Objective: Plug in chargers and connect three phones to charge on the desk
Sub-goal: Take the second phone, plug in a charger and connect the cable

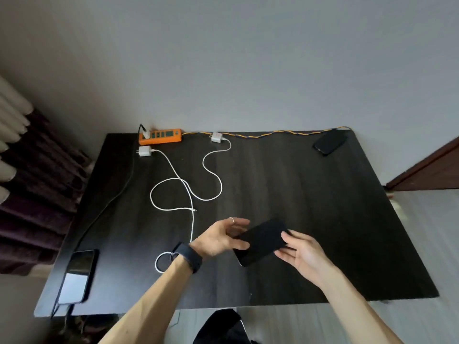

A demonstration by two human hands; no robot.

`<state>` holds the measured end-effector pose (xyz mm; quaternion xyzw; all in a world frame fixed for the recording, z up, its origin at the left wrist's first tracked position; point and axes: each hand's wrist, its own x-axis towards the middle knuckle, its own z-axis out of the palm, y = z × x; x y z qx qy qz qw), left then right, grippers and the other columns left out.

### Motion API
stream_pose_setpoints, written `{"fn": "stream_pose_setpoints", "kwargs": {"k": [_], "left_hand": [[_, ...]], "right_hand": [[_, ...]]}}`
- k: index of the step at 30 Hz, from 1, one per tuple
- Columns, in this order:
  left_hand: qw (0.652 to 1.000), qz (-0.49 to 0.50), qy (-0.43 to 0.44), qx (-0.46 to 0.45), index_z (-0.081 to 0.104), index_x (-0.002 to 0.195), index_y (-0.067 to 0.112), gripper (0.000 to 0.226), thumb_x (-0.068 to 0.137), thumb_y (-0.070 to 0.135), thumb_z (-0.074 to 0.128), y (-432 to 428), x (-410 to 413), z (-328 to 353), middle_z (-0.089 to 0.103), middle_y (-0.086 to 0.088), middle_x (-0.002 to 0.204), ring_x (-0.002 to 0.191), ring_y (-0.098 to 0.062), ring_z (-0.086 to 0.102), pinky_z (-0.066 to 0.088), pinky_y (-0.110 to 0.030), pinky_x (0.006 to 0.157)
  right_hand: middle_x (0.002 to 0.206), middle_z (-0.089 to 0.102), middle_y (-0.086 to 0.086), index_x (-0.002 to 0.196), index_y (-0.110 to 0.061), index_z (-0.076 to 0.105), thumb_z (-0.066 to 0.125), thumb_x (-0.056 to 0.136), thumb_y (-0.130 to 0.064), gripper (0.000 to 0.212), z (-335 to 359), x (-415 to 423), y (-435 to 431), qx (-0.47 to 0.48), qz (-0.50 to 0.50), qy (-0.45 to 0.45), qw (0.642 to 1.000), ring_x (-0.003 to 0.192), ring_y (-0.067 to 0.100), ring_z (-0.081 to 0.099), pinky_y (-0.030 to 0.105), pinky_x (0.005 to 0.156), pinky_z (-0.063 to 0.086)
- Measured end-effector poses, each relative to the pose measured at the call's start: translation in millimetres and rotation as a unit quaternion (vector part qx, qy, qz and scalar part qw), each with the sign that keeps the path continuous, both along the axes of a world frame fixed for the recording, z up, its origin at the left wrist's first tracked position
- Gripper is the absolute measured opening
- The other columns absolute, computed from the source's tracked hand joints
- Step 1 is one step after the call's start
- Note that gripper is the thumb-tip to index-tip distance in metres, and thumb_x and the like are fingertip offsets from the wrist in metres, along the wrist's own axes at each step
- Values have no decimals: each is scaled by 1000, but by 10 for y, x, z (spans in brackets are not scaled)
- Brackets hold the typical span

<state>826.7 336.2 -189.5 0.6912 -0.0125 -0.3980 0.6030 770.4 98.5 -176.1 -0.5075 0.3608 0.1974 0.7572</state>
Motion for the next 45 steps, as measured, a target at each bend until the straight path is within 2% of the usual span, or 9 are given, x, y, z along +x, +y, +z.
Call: {"fn": "stream_pose_setpoints", "kwargs": {"k": [5, 10, 15, 19, 23, 28, 34, 39, 45], "left_hand": [[994, 92, 62, 11, 69, 118, 8, 35, 86, 21, 75, 177, -682, -253, 67, -1, 83, 62, -8, 57, 44, -18, 55], [957, 240, 161, -29, 70, 115, 7, 29, 87, 16, 72, 389, -1440, -396, 67, -5, 87, 69, -16, 55, 41, -23, 62], [904, 383, 186, -39, 66, 107, 5, 25, 85, 13, 74, 815, -2001, -432, 70, -14, 87, 69, -21, 64, 41, -31, 66], [885, 424, 190, -40, 64, 98, 10, 8, 92, 7, 66, 1226, -2152, -431, 64, -1, 62, 51, -10, 54, 35, -18, 46], [883, 431, 185, -33, 65, 102, 10, 14, 89, 8, 69, 1832, -2199, -545, 70, -6, 77, 62, -14, 55, 37, -20, 55], [925, 340, 139, 99, 63, 111, 7, 23, 90, 16, 68, 2590, -2039, -734, 72, -4, 91, 68, -15, 66, 46, -21, 55], [912, 254, -47, 319, 61, 123, 18, 37, 87, 19, 60, 3559, -1608, -932, 67, -3, 122, 116, -22, 61, 45, -29, 98], [877, 30, -130, 462, 18, 157, 23, 75, 90, 26, 52, 4047, -1385, -1091, 13, -8, 165, 151, -29, 11, 18, -45, 121], [855, -130, -78, 496, -6, 157, 23, 85, 93, 29, 49, 4221, -1355, -1280, -18, 1, 165, 153, -25, -9, 6, -59, 120]], "right_hand": [[110, 75, 15, 117, -8, 68, 66, 94, -10, 23, -179, -420, 145, 23, -30, -7, 999, 101, 32, 72, 39, 82, 58], [105, 73, 10, 107, -10, 67, 61, 97, -10, 11, -353, -941, 683, 55, -25, 21, 998, 97, 23, 68, 36, 88, 52], [96, 76, 12, 109, -7, 67, 64, 95, -9, 14, -487, -1358, 1417, 23, 128, 15, 991, 85, 23, 72, 32, 75, 51], [106, 77, 10, 112, -9, 67, 64, 96, -12, 16, -553, -1398, 1934, -29, 228, -17, 973, 83, 16, 74, 29, 76, 53], [97, 78, 7, 108, -10, 62, 64, 96, -10, 13, -662, -1313, 2551, -94, 279, -29, 955, 83, 19, 74, 28, 69, 53], [91, 73, 1, 94, -21, 60, 63, 95, -8, 13, -786, -1186, 3221, -177, 304, -23, 936, 82, 19, 69, 28, 68, 55], [94, 73, 2, 96, -21, 62, 62, 94, -12, 10, -1044, -891, 3862, -263, 308, -12, 914, 87, 24, 70, 38, 77, 59], [91, 75, -3, 92, -30, 61, 61, 90, -22, 8, -1341, -628, 4192, -305, 330, 13, 893, 86, 23, 71, 48, 82, 60], [85, 72, -7, 98, -28, 62, 59, 89, -23, 10, -1530, -425, 4479, -334, 356, 14, 873, 74, 19, 61, 41, 80, 57]]}}
